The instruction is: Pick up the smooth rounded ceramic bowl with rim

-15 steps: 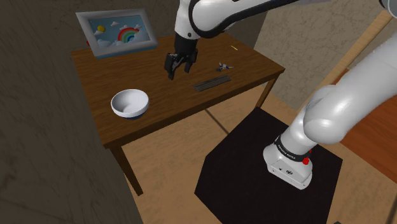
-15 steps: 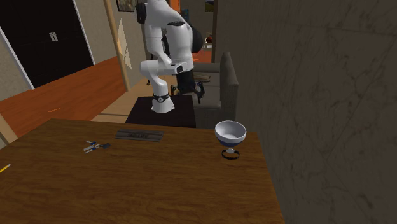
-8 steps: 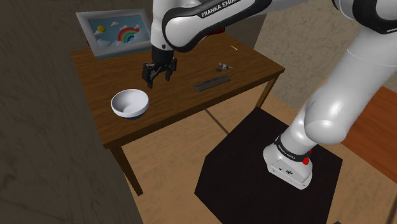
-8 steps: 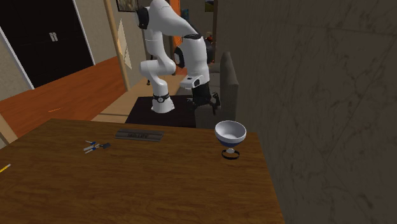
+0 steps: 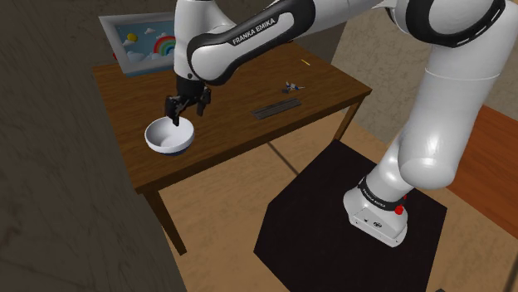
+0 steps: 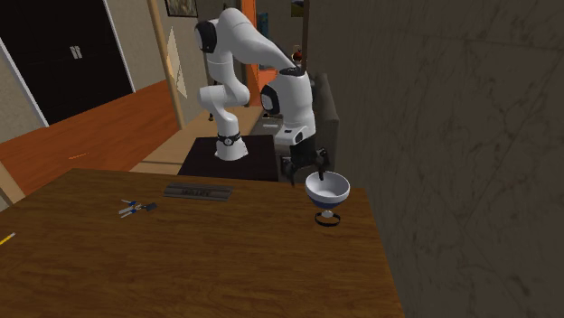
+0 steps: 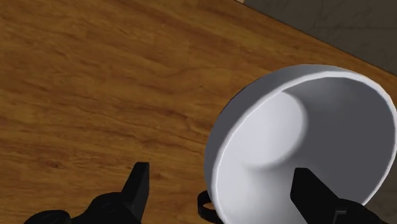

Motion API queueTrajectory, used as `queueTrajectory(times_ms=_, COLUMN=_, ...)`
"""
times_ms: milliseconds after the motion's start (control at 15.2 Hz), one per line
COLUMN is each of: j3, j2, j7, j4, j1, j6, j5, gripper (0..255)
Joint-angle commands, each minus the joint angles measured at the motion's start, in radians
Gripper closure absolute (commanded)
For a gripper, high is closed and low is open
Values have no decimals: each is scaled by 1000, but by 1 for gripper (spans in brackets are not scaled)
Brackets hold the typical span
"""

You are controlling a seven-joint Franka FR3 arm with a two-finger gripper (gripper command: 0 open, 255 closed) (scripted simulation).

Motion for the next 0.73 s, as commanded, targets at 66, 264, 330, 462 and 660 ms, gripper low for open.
queueTrajectory(times_ms=66, j3=-3, j2=20, j7=3, j4=-10, j1=3, j6=31, j5=-6, gripper=0)
queueTrajectory(times_ms=264, j3=-5, j2=39, j7=4, j4=-21, j1=5, j6=60, j5=-12, gripper=0)
queueTrajectory(times_ms=330, j3=-5, j2=39, j7=4, j4=-21, j1=6, j6=60, j5=-12, gripper=0)
queueTrajectory(times_ms=462, j3=-6, j2=39, j7=4, j4=-22, j1=5, j6=61, j5=-12, gripper=255)
queueTrajectory(times_ms=660, j3=-6, j2=39, j7=4, j4=-22, j1=5, j6=61, j5=-12, gripper=255)
